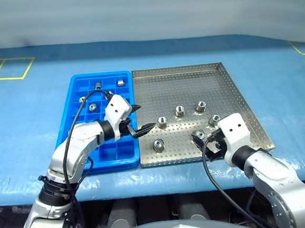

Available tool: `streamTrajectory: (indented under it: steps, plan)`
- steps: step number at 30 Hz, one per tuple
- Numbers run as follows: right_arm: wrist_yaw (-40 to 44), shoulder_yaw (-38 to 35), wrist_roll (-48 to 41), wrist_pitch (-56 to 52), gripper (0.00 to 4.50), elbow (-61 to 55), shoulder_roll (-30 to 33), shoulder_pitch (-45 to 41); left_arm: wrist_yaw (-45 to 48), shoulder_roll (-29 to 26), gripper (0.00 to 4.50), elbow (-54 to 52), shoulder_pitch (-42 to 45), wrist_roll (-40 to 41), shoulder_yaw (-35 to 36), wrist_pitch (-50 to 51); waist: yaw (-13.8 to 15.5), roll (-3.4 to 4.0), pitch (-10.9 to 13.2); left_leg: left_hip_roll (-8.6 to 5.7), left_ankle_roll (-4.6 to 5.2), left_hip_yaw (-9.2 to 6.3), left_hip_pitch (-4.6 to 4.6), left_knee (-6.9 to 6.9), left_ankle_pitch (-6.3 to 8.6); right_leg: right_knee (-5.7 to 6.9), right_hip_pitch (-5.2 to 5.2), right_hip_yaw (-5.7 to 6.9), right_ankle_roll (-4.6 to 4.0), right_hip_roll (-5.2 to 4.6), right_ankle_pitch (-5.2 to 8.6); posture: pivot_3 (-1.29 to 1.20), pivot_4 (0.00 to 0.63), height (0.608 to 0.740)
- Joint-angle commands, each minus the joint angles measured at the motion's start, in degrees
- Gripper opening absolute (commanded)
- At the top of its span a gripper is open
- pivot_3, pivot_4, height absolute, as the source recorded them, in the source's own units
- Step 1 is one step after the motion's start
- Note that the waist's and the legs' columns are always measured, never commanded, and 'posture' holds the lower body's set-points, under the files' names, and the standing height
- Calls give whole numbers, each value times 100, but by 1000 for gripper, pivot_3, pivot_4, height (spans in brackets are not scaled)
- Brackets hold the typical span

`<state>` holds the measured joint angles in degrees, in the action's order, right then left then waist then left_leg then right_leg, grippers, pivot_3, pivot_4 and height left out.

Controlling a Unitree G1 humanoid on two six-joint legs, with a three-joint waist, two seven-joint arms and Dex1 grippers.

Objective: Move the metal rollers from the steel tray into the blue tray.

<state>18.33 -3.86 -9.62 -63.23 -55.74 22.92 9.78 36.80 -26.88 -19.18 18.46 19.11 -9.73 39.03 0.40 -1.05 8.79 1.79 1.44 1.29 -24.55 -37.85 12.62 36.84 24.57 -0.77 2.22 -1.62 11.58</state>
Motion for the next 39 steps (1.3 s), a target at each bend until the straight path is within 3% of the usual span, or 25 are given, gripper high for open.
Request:
streamTrajectory:
  steps: [1,9,12,21,33,39]
  plan:
    - [-37,-9,-34,-39,4500,-157,140,-54,-369,-3,4478,-288,113,1,199,546,14,0,0,0,0,0,0,0,0,0,0,0,0,0,0,69,150,740]
    - [-79,100,-94,-87,4500,-159,196,-61,-415,-330,4478,-357,179,-259,69,467,52,0,0,-6,0,0,-1,2,0,-1,2,1,0,1,0,71,150,740]
    - [-95,128,-107,-98,4500,-156,207,-63,-14,-438,4478,-293,145,-197,-4,19,61,1,0,-6,0,0,0,2,0,-1,2,0,0,0,0,71,150,740]
    - [-95,181,-196,-78,4500,-167,273,-33,728,-735,4478,-359,112,77,-217,281,54,1,1,1,0,1,-2,3,0,-2,4,1,0,-3,0,64,150,740]
    - [-146,244,-272,-42,4500,-203,342,104,741,-655,4478,-327,116,85,-242,303,56,1,1,2,0,1,-2,2,0,-2,4,1,0,-2,0,61,150,740]
    - [-210,252,-265,-45,4500,-238,316,130,466,-251,4478,-289,359,289,-131,775,57,0,1,1,0,1,-3,1,0,-2,3,1,0,-3,1,28,150,740]
